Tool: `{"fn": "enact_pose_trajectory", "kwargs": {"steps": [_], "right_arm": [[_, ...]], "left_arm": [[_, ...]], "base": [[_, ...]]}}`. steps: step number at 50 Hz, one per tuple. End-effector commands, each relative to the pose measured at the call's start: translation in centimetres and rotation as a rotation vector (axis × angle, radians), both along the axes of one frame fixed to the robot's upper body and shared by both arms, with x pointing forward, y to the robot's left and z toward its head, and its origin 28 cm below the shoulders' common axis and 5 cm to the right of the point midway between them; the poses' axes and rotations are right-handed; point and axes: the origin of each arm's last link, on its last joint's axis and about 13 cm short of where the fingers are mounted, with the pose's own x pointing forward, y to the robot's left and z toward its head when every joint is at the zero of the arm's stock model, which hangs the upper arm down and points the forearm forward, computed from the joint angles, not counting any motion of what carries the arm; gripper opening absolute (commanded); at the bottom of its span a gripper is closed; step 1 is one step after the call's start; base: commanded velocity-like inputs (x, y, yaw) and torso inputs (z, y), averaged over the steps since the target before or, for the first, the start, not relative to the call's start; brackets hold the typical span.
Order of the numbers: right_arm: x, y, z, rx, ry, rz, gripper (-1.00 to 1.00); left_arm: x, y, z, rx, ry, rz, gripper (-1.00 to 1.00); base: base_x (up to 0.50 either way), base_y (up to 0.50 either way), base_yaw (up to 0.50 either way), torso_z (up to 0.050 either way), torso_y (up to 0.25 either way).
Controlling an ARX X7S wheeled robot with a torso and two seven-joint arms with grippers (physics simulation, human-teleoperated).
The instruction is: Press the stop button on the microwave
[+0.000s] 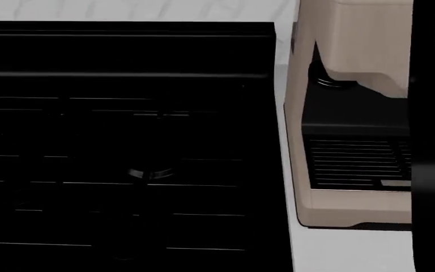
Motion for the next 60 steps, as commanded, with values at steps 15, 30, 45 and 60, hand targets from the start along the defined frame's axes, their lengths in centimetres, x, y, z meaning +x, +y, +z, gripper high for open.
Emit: {"fn": "enact_pose_trajectory", "kwargs": {"steps": [15, 30, 45, 60], "right_arm": [[-2.9, -0.2, -1.4, -0.025, 0.044, 0.011, -1.0], [-4.3, 0.2, -3.0, -0.041, 0.102, 0.066, -1.0], [-4.1, -0.1, -4.2, -0.057, 0.129, 0.05, -1.0], [-3.2, -0.3, -5.7, -0.065, 0.177, 0.045, -1.0]], "left_arm": [[0.3, -0.1, 0.0, 0.0, -0.002, -0.015, 1.0], [0.3, -0.1, 0.0, 0.0, -0.002, -0.015, 1.0], [0.3, -0.1, 0.0, 0.0, -0.002, -0.015, 1.0], [0.3, -0.1, 0.0, 0.0, -0.002, -0.015, 1.0]], "base": [[0.0, 0.0, 0.0, 0.0, 0.0], [0.0, 0.0, 0.0, 0.0, 0.0], [0.0, 0.0, 0.0, 0.0, 0.0], [0.0, 0.0, 0.0, 0.0, 0.0]]}}
